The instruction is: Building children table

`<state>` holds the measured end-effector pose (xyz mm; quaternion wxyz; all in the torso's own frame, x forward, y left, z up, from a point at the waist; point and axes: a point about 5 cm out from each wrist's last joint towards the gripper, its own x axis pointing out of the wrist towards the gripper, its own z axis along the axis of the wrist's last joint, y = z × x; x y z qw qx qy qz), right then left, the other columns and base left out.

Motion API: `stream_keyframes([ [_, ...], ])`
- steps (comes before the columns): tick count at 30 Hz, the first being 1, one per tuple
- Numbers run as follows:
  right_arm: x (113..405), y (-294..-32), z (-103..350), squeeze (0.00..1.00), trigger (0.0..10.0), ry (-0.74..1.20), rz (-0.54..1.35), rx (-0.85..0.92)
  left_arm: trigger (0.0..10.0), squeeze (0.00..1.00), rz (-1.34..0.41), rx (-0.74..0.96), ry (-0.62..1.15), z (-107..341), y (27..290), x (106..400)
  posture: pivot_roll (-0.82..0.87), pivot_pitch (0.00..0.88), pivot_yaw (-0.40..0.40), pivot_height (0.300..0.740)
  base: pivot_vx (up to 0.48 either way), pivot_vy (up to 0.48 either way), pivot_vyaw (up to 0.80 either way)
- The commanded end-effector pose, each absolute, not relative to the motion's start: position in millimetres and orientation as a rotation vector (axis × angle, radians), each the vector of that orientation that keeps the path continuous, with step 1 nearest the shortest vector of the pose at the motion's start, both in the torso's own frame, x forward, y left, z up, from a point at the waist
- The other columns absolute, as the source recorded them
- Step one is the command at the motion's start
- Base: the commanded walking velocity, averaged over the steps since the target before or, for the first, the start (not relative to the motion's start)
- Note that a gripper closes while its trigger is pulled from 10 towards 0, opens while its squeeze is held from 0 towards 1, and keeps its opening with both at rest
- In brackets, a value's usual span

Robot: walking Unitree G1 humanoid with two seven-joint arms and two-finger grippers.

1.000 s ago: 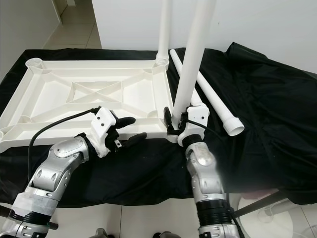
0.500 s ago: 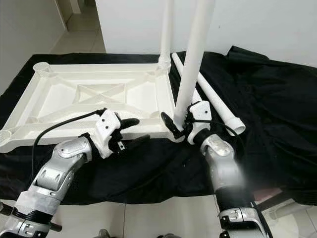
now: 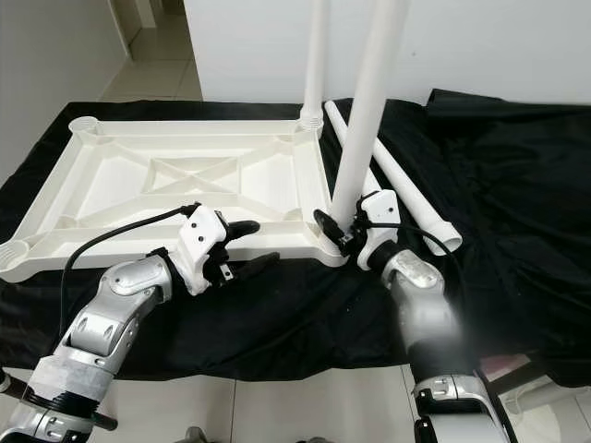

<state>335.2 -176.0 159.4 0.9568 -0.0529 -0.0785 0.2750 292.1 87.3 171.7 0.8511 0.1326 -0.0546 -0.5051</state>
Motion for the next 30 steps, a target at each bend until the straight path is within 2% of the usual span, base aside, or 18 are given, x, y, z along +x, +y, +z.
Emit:
stream_keyframes([
  [1,332.6,-178.4,146.6,0.0,10.0,-0.105,0.52,-0.061,10.0,0.0,-0.998,0.281,-0.113,168.7,90.8,294.6,-0.06,0.053,0.003,0.74,0.0,0.0,0.0],
  [5,334.1,-172.2,143.4,0.0,10.0,-0.096,0.39,-0.032,10.0,0.0,-0.992,0.274,-0.113,168.5,91.3,295.0,-0.07,0.062,-0.001,0.74,0.0,0.0,0.0],
  [11,329.6,-159.4,143.8,0.0,10.0,-0.106,0.305,-0.009,10.0,0.0,-0.986,0.274,-0.115,168.3,92.1,295.3,-0.07,0.064,-0.002,0.74,0.0,0.0,0.0],
  [12,327.6,-155.5,142.5,0.0,10.0,-0.09,0.183,0.032,10.0,0.0,-0.982,0.273,-0.115,168.6,91.9,296.2,-0.07,0.063,-0.004,0.74,0.0,0.0,0.0],
  [14,327.6,-155.5,142.5,0.0,10.0,-0.09,0.183,0.032,10.0,0.0,-0.982,0.273,-0.115,168.6,91.9,296.2,-0.07,0.063,-0.004,0.74,0.0,0.0,0.0],
  [16,323.7,-149.7,141.9,0.0,10.0,-0.076,0.049,0.094,10.0,0.0,-0.979,0.273,-0.117,168.7,92.5,296.7,-0.08,0.067,-0.004,0.74,0.0,0.0,0.0],
  [21,315.3,-130.9,150.5,0.0,10.0,-0.14,-0.098,0.199,10.0,0.0,-0.973,0.267,-0.118,169.4,95.0,296.9,-0.08,0.083,-0.004,0.74,0.0,0.0,0.0],
  [26,311.7,-122.6,151.0,0.0,10.0,-0.143,-0.115,0.214,10.0,0.0,-0.969,0.264,-0.117,169.5,95.7,296.3,-0.09,0.091,-0.001,0.74,0.0,0.0,0.0],
  [30,304.0,-111.5,157.9,0.0,10.0,-0.17,-0.016,0.211,10.0,0.0,-0.975,0.261,-0.113,168.7,94.9,295.6,-0.09,0.096,-0.007,0.74,0.0,0.0,0.0],
])
